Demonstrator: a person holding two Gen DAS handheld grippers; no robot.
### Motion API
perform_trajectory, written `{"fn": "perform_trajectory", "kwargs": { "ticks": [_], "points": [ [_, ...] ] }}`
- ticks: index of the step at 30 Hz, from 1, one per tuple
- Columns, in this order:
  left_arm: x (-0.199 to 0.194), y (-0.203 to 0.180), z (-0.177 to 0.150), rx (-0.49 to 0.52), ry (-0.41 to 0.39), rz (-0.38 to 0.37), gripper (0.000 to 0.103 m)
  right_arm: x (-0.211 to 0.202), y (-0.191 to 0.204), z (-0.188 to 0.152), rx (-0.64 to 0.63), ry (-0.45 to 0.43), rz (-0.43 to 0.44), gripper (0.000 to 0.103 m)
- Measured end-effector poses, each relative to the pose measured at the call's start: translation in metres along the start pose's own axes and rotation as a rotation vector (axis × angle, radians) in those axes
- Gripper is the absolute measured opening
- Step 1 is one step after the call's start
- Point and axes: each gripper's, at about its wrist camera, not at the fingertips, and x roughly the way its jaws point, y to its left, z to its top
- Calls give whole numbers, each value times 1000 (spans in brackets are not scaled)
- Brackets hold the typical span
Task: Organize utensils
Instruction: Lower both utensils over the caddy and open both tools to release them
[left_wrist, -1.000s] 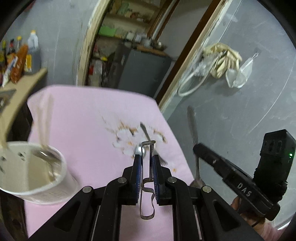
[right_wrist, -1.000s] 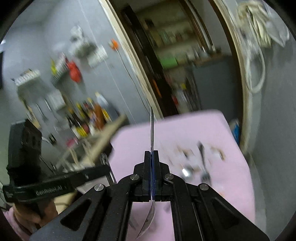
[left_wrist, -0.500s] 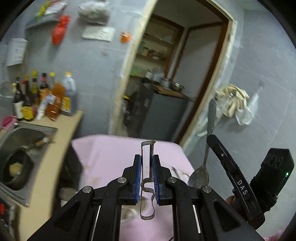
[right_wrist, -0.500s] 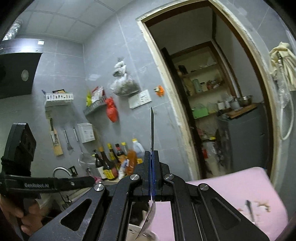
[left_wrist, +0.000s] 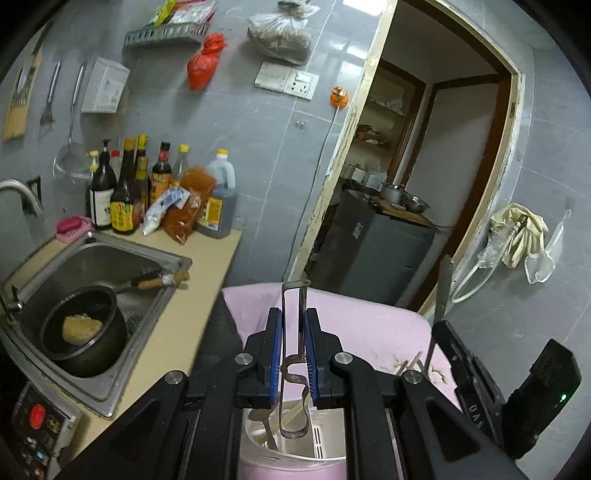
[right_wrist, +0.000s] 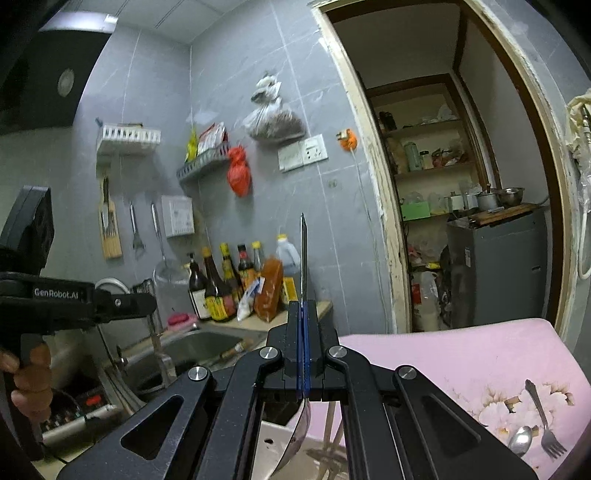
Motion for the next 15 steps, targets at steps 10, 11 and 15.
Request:
{"fn": "perform_trajectory", "kwargs": {
  "ticks": [10,11,15],
  "points": [
    [21,-8,-40,89,-6,13,12,7,2,-30,-28,39,8,1],
    [24,-8,-45,88,2,10,12,7,1,-33,-31,45,9,1],
    [30,-6,-56,74,18,4,12,7,-1,-41,-38,74,10,1]
  ]
}}
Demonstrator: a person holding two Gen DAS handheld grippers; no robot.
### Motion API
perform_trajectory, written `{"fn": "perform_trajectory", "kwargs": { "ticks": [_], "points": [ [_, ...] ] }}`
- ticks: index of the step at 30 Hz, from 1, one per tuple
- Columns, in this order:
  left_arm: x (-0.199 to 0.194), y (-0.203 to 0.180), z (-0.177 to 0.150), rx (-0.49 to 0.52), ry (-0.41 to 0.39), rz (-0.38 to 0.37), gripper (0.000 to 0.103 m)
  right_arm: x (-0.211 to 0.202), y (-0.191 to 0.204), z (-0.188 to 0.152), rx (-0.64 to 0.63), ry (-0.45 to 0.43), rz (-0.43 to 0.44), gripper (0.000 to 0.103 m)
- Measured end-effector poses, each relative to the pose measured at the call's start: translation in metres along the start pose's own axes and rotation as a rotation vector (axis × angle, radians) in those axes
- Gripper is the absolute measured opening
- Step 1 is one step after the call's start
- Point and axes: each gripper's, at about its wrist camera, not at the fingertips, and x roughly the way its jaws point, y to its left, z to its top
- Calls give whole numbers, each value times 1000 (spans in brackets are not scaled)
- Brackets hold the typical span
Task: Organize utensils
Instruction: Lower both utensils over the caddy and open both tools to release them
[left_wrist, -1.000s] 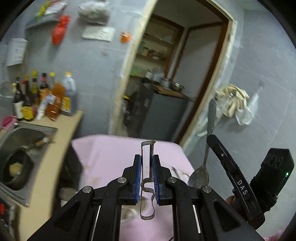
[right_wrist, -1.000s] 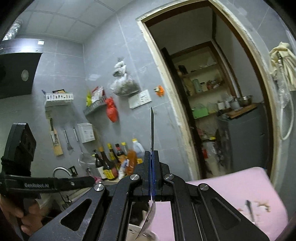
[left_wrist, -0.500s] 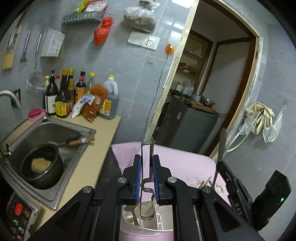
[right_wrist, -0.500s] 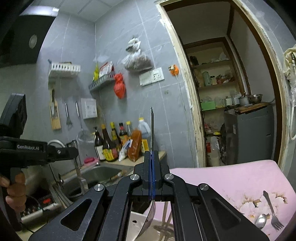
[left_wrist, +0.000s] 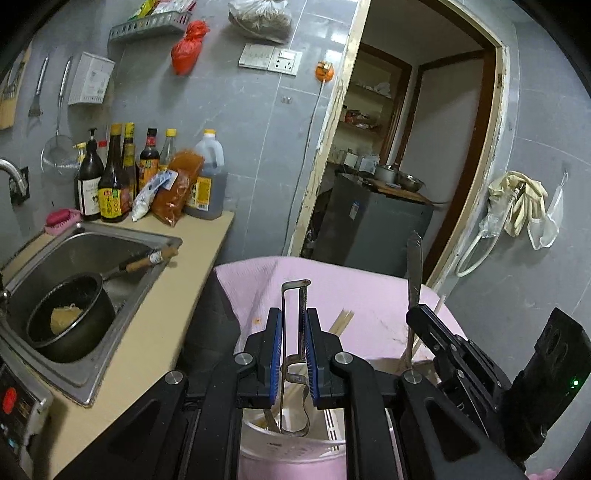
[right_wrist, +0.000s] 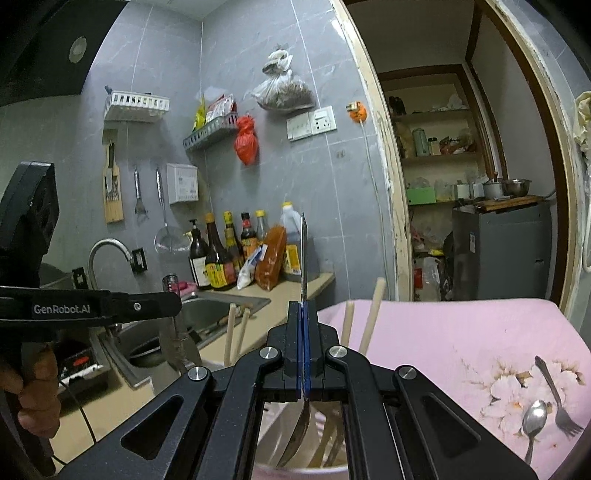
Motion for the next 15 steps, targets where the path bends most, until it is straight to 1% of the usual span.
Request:
{"fn": "perform_trajectory", "kwargs": {
  "ticks": [4,7,10,12,14,15],
  "points": [
    [6,-1,-7,0,41,-8,12,-2,-1,-2,-6,28,0,1],
    [9,0,-8,-28,82,-40,12,-6,-5,-2,12,52,6,1],
    [7,4,-9,-69,90,-76,14,-11,-5,1,12,63,11,2],
    [5,6,-8,-89,91,-92,19,-15,-7,4,18,71,16,2],
    [3,6,-7,-97,82,-95,28,-18,-9,6,31,78,17,2],
    [1,6,-6,-100,75,-95,29,-20,-10,8,37,78,20,2]
  ]
}}
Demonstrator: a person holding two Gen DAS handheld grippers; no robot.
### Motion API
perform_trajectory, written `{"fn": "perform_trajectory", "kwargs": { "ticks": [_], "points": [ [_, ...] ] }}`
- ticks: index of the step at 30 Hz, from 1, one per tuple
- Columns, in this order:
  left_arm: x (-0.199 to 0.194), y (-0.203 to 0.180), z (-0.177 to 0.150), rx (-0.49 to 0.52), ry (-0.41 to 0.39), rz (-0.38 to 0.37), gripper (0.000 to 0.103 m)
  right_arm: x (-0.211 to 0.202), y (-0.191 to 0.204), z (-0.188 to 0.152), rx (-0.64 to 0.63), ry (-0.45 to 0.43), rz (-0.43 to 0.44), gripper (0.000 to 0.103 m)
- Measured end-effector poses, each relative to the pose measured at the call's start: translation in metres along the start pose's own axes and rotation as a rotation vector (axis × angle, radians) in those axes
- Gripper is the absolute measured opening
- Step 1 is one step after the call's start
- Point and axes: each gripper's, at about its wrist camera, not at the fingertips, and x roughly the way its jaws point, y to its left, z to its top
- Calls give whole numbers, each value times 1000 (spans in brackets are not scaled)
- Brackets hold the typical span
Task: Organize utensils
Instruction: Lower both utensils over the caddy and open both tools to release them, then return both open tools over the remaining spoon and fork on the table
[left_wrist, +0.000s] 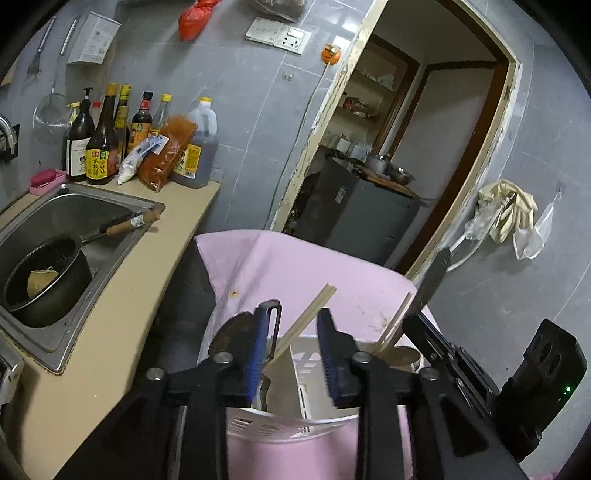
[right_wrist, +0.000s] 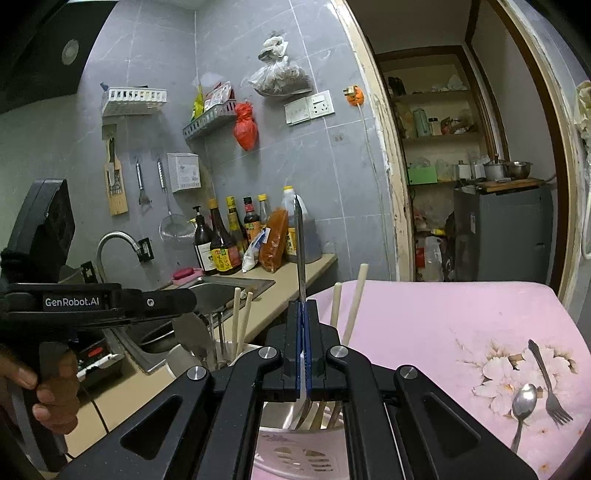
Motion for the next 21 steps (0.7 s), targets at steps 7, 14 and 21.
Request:
{"fn": "perform_trajectory", "kwargs": {
  "ticks": [7,14,21],
  "points": [
    [-10,-7,6,-18,-28,-13,35,-19,-3,17,25,-6,14,2],
    [-26,-35,16,48,-99,4,54,-55,-19,43,64,-68,-50,39],
    [-32,-81,21,115,-182,-3,77,-93,-49,70,51,-121,-154,65]
  ]
}}
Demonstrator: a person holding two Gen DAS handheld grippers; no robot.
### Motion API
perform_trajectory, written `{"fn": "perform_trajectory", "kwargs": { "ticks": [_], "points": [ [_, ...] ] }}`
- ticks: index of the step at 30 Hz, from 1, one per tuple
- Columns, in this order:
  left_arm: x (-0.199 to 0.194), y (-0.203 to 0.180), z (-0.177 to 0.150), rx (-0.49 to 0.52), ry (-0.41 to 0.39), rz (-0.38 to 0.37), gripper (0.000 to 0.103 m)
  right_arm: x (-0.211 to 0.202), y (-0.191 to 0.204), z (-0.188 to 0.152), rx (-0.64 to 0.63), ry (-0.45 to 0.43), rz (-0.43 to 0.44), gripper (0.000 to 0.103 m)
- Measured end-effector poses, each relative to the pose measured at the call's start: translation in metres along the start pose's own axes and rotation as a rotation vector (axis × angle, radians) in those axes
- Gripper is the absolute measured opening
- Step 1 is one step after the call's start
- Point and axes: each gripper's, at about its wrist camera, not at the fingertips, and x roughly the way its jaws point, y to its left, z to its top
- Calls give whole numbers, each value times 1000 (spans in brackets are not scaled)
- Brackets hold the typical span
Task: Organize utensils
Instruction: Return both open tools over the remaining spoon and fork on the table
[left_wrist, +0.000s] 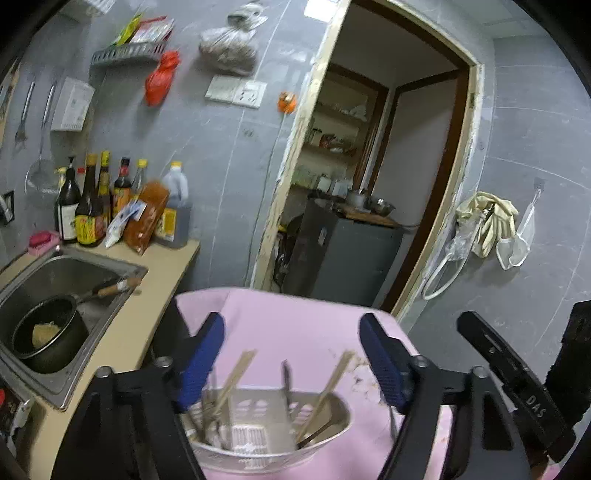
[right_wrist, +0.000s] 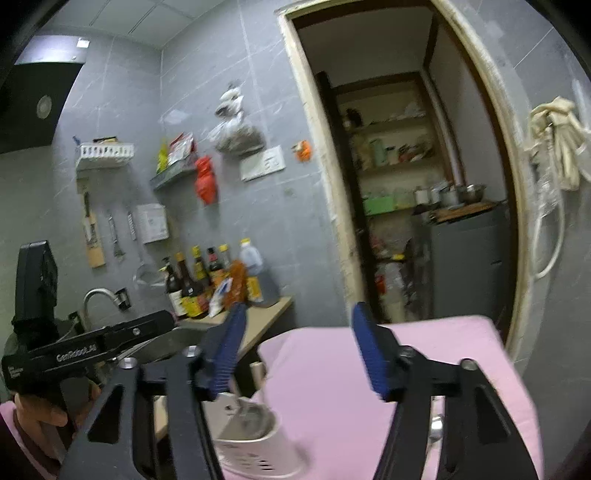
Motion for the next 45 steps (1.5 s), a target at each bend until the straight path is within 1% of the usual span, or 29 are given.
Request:
{"fn": "perform_trajectory", "kwargs": {
  "ticks": [1,3,4,5,6,8,10,13,16,25,31,37,45],
  "points": [
    [0,-7,1,11,-13,-5,80,-6,-7,4,-5,-14,-24,69],
    [2,-22,1,39,-32,-8,85,-16,-19,10,-13,-37,-61,80],
    [3,-29,1,52,-41,-7,89,-20,-22,13,-16,-44,-75,83],
    [4,-38,-1,65,-55,-4,93,-25,-29,16,-23,-55,-99,90],
    [5,-47,-2,75,-71,-1,95,-30,-35,18,-30,-68,-125,94],
    [8,-59,-4,75,-93,0,99,-37,-46,22,-40,-88,-163,97],
    [13,-72,-8,64,-110,-3,101,-43,-57,25,-46,-98,-197,101],
    [19,-87,-14,61,-122,-6,101,-49,-76,28,-44,-105,-234,101],
    [31,-105,-22,75,-116,0,102,-46,-98,28,-38,-81,-257,101],
    [74,-150,-45,103,-51,12,102,-24,-173,5,-35,50,-275,101],
    [104,-171,-58,108,-14,11,102,-8,-213,-15,-41,140,-271,101],
    [137,-178,-73,91,58,10,102,7,-238,-39,-17,221,-267,101],
    [175,-181,-96,80,188,-11,102,30,-259,-65,35,316,-246,101]
  ]
}}
